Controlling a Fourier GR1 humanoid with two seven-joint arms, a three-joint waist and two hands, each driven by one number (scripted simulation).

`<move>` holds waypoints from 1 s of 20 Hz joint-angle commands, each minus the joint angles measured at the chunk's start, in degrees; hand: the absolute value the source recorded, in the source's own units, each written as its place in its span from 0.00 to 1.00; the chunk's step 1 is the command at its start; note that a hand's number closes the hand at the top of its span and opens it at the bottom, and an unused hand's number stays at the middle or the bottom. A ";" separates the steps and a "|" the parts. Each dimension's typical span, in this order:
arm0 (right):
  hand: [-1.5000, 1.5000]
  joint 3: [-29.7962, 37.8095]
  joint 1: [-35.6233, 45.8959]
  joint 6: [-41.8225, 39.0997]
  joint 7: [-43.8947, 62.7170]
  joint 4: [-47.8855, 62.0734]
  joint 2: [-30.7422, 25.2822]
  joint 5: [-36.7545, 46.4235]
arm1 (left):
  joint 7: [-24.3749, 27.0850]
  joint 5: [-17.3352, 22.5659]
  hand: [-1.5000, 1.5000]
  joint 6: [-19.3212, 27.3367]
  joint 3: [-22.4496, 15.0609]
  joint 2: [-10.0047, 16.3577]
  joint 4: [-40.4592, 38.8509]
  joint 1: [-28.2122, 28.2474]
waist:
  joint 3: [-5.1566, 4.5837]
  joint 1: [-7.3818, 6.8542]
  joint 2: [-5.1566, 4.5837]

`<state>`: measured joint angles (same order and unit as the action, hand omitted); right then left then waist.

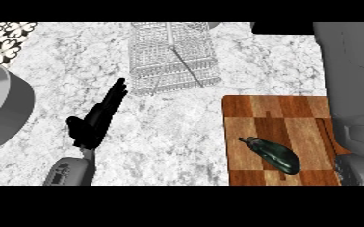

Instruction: Pick the cupcake from the cutting board and place it in the tiered basket

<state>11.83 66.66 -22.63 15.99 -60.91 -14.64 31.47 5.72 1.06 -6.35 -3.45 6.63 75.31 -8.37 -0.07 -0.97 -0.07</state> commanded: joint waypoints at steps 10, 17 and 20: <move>1.00 -2.11 19.08 10.16 4.21 24.08 10.80 3.46 | -0.14 -1.31 0.50 0.31 -1.19 -1.27 1.30 -0.16 | -0.01 -1.37 -0.52; 1.00 -1.15 22.12 15.22 -2.46 35.73 12.11 4.57 | -1.01 -0.29 0.50 -1.80 -0.53 0.27 2.71 0.68 | -0.03 -2.35 -0.94; 1.00 -2.95 23.54 18.90 -2.41 38.42 14.51 2.30 | -1.76 -1.43 0.50 -0.52 -0.73 -0.61 1.30 -2.23 | -0.04 -2.37 -0.77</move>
<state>10.33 88.22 -7.22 14.46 -27.08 -2.07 35.09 4.91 0.23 -7.00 -3.91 6.03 76.50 -9.13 -0.09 -2.85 -0.87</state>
